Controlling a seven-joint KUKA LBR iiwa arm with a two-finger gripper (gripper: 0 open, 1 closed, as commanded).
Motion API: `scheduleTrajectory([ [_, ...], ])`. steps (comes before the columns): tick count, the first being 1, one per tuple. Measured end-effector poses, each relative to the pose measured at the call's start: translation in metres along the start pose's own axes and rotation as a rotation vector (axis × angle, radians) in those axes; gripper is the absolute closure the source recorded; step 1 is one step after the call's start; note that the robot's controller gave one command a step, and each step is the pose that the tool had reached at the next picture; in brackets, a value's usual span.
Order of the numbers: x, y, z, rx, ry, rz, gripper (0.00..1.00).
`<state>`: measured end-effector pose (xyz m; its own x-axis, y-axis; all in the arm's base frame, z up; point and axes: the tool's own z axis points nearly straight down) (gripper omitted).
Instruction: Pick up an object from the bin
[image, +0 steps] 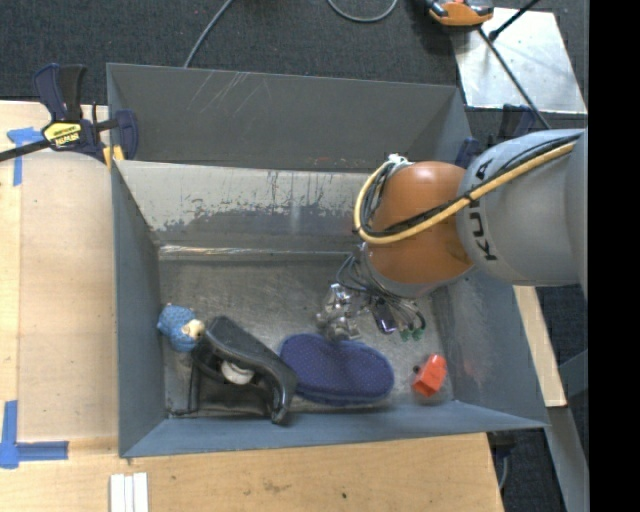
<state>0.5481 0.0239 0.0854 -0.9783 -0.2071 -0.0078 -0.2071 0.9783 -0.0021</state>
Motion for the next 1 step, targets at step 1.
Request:
scheduleTrajectory([
  [1, 0.0413, 0.0386, 0.0058, 0.009, -0.037, -0.129, 0.0],
])
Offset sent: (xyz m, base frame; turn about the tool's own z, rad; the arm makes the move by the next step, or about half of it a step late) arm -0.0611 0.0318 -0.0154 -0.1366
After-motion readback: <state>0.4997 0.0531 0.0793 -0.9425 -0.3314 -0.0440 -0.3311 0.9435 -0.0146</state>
